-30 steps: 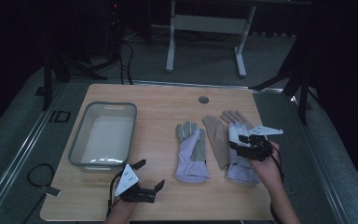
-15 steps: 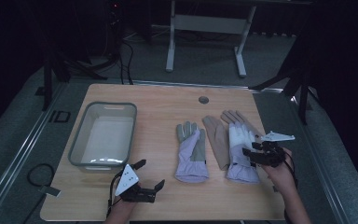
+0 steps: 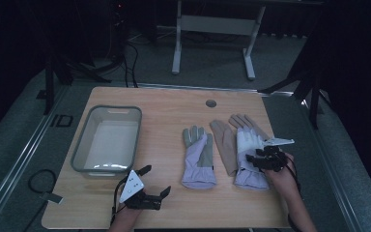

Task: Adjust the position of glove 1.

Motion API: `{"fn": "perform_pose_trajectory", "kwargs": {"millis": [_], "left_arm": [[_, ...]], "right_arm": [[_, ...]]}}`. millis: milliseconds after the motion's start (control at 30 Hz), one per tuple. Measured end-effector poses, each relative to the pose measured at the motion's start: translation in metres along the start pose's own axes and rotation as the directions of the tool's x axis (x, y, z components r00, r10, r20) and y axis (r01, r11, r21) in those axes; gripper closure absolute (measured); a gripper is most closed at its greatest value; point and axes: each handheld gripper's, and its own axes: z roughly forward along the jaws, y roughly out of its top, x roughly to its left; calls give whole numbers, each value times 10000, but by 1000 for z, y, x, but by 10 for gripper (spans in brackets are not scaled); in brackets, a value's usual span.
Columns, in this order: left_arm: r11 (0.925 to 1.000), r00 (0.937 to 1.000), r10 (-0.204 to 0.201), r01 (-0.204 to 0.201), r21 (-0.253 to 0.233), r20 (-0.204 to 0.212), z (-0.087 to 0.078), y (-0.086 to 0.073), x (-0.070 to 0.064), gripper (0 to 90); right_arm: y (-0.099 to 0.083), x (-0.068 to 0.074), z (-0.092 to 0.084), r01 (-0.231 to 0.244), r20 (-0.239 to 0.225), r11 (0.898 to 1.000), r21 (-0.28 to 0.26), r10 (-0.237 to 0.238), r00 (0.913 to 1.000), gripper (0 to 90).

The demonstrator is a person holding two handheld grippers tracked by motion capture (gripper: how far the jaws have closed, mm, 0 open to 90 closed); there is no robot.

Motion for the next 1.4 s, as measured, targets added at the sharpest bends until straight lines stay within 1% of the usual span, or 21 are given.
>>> {"fn": "perform_pose_trajectory", "kwargs": {"millis": [33,100,133,233,333,367,400,433,500,600,633,733,800,867,900,967,1033,1133,1200,1233,1400], "left_arm": [[10000,10000,17,-17,23,-4,0,0,0,0],[10000,10000,27,-27,13,-12,0,0,0,0],[10000,10000,28,-28,13,-15,0,0,0,0],[10000,10000,32,-31,35,-33,0,0,-1,0],[10000,10000,51,-50,44,-29,0,0,-1,0],[10000,10000,54,-54,36,-27,0,0,-1,0],[10000,10000,54,-54,36,-27,0,0,-1,0],[10000,10000,54,-53,34,-36,0,0,-1,0],[10000,10000,38,-38,35,-35,0,0,0,0],[10000,10000,18,-18,28,-34,0,0,0,0],[10000,10000,17,-17,11,-31,0,0,0,0],[10000,10000,9,-9,1,-26,0,0,0,0],[10000,10000,1,-1,0,-31,0,0,0,0],[10000,10000,11,-11,5,-28,0,0,0,0],[10000,10000,15,-15,3,-32,0,0,0,0],[10000,10000,27,-27,17,-36,0,0,0,0],[10000,10000,32,-32,21,-38,0,0,0,0],[10000,10000,21,-20,19,-45,0,0,0,0],[10000,10000,20,-20,20,-45,0,0,0,0],[10000,10000,13,-13,16,-45,0,0,0,0],[10000,10000,17,-17,9,-72,0,0,0,0]], "right_arm": [[-2,-2,2,-192,-59,9998,-10,192,9998,442],[-4,-3,3,-284,-175,9996,12,284,9994,466],[-4,-3,3,-311,-231,9995,24,311,9992,525],[-7,1,2,-209,-363,9998,70,211,9991,618],[-7,3,2,-208,-208,9998,65,210,9996,642],[-7,7,1,-255,-68,9997,70,255,9997,694],[-7,7,1,-255,-68,9997,70,255,9997,694],[-6,11,0,-290,108,9996,22,289,9995,744],[-5,12,-2,-420,67,9991,86,419,9991,771],[-4,13,-6,-579,124,9983,21,578,9982,784],[-3,13,-10,-799,82,9968,41,799,9968,795],[-2,14,-17,-922,-21,9957,-98,921,9957,800],[1,14,-28,-1135,-197,9926,-437,1127,9934,803],[3,14,-32,-1148,-229,9917,-583,1137,9933,805],[8,15,-42,-1157,-268,9897,-838,1138,9931,805],[15,16,-50,-1181,-304,9873,-1063,1155,9928,806],[22,18,-58,-1143,-375,9867,-1153,1106,9932,807],[33,24,-69,-790,-227,9879,-1332,766,9968,806],[37,26,-72,-777,-236,9878,-1348,752,9969,806],[45,31,-78,-647,-189,9871,-1462,626,9979,806],[62,42,-87,-563,-241,9865,-1541,532,9983,805]]}}
